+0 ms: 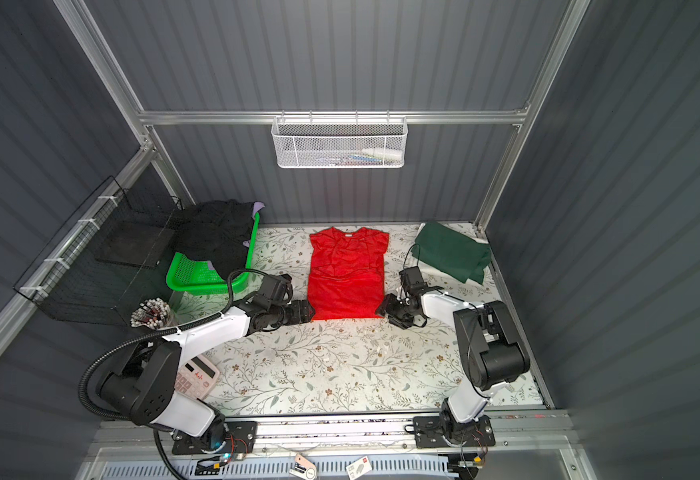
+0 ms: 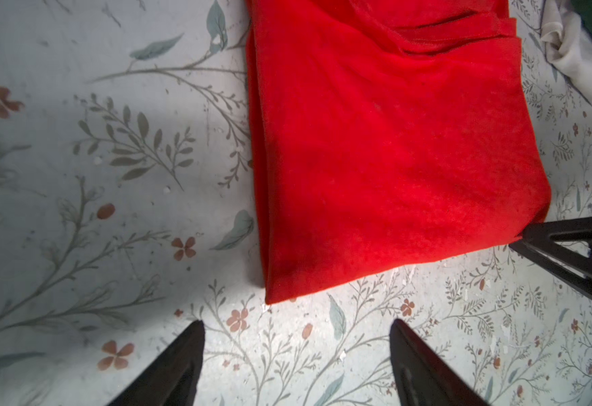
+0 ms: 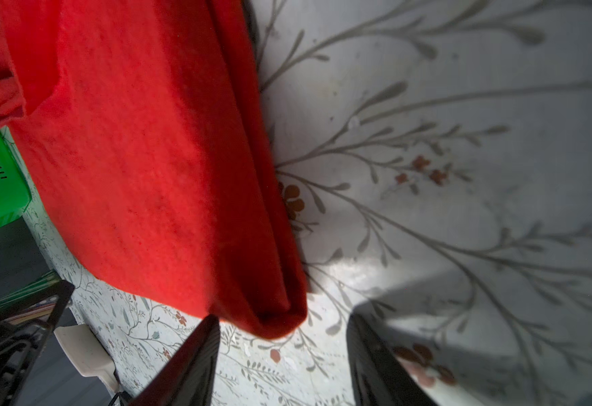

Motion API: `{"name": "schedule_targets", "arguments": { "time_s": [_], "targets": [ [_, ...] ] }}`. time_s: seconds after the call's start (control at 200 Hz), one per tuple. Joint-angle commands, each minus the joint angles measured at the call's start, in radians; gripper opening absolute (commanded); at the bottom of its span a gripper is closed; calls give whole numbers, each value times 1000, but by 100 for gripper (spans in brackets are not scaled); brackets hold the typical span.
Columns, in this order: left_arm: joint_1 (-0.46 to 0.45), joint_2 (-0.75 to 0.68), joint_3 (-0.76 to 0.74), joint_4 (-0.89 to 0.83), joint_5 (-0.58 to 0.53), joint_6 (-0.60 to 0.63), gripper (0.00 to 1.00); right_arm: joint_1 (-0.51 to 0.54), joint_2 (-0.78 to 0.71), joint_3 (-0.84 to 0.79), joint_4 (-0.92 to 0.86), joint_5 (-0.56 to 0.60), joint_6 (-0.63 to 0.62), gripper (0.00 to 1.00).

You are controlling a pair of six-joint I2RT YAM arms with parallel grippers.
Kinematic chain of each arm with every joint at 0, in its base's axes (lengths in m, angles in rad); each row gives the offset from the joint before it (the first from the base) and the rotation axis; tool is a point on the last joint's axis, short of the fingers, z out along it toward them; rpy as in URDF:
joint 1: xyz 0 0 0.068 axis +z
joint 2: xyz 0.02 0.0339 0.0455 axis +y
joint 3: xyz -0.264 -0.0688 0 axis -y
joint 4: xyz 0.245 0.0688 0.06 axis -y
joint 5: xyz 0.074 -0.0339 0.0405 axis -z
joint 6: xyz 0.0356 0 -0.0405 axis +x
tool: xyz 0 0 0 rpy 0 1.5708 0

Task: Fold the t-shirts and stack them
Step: 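Lower both grippers to the folded shirt's near edge to grasp it, then close both grippers on the red shirt's near edge corners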

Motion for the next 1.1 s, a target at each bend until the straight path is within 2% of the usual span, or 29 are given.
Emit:
{"name": "schedule_targets", "arguments": {
  "time_s": [0.0,0.09,0.16,0.31,0.445,0.51,0.56,0.665,0.765,0.885,0.981,1.096],
  "targets": [
    [-3,49,-11,46,56,-30,81,-6,41,-6,7,-13,13,57],
    [-3,83,-2,52,57,-29,80,-6,47,-5,17,-13,22,54],
    [-2,108,3,65,70,-32,73,-5,45,-9,24,-8,30,52],
    [-3,153,-2,86,82,-61,70,-6,55,-8,41,-19,44,52],
    [-3,179,0,96,106,-86,57,-5,72,-7,49,-28,54,49],
    [-4,187,-2,105,117,-102,54,-5,73,-11,60,-33,62,48],
    [-4,193,-3,104,114,-108,49,-5,74,-13,70,-34,66,46],
    [-3,221,11,94,112,-111,35,-5,81,-4,70,-33,64,39],
    [-4,263,55,68,118,-110,15,-5,87,9,71,-40,61,23],
    [-5,290,80,78,128,-93,0,-5,92,29,68,-46,53,8],
    [-5,278,89,54,97,-79,0,-5,90,47,52,-43,47,0],
    [-5,244,90,29,78,-63,0,-8,76,65,31,-42,35,0]
  ]
}}
